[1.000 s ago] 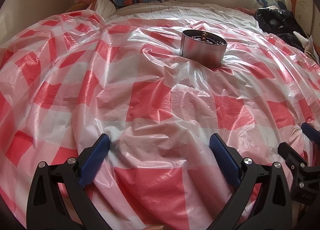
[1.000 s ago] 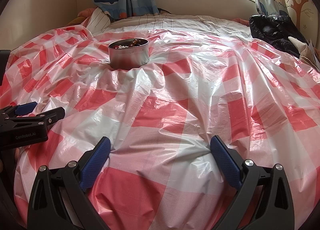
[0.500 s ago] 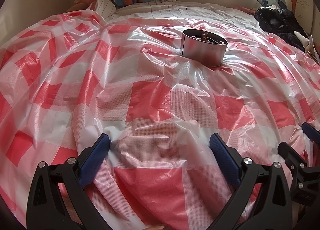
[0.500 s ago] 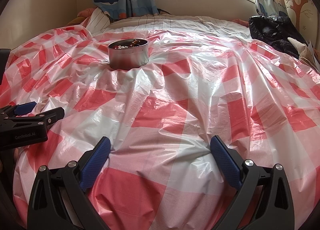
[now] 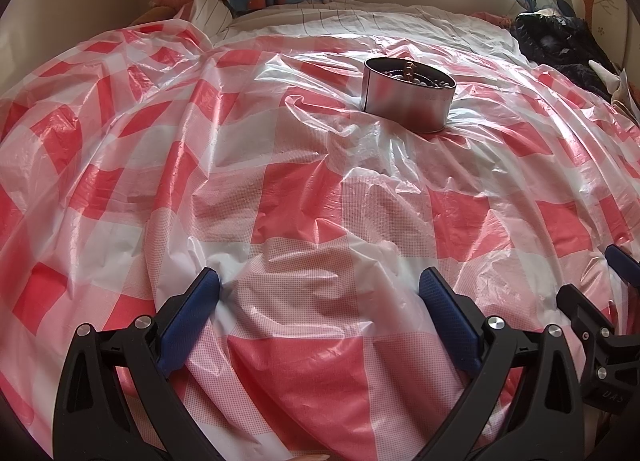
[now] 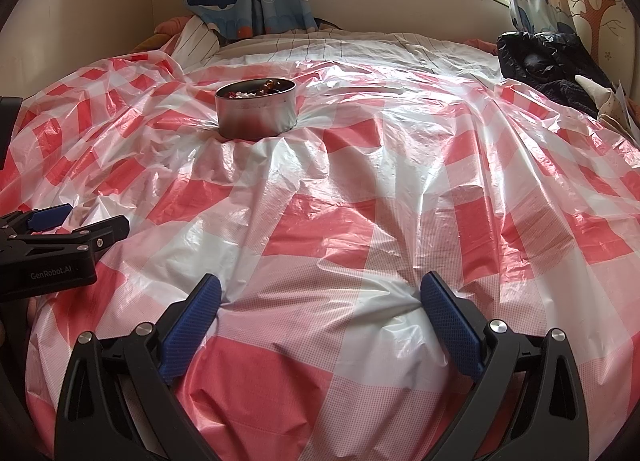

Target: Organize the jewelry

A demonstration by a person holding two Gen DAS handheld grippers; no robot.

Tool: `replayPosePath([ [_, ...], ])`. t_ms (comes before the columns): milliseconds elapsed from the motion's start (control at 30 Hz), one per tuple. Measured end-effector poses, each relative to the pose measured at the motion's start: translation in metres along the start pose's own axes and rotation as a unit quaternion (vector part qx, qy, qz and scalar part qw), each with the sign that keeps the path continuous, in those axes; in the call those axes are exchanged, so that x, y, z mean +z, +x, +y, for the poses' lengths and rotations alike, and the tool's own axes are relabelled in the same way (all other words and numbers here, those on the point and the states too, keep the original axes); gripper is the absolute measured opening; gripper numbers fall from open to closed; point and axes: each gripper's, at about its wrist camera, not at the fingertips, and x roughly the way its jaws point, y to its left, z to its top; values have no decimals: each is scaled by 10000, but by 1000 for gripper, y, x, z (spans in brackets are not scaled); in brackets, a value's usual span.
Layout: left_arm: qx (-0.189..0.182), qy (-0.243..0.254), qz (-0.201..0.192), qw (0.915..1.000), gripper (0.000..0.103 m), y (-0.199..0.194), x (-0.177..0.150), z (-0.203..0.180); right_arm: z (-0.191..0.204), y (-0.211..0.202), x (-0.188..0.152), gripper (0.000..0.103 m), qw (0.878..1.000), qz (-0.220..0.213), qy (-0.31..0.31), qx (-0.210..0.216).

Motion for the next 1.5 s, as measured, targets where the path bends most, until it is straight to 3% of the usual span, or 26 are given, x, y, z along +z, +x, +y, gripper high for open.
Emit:
replayPosePath([
  [1500, 1, 3, 16, 10000, 96, 1, 0, 0, 0, 2, 1, 95, 10000, 4, -5, -1],
])
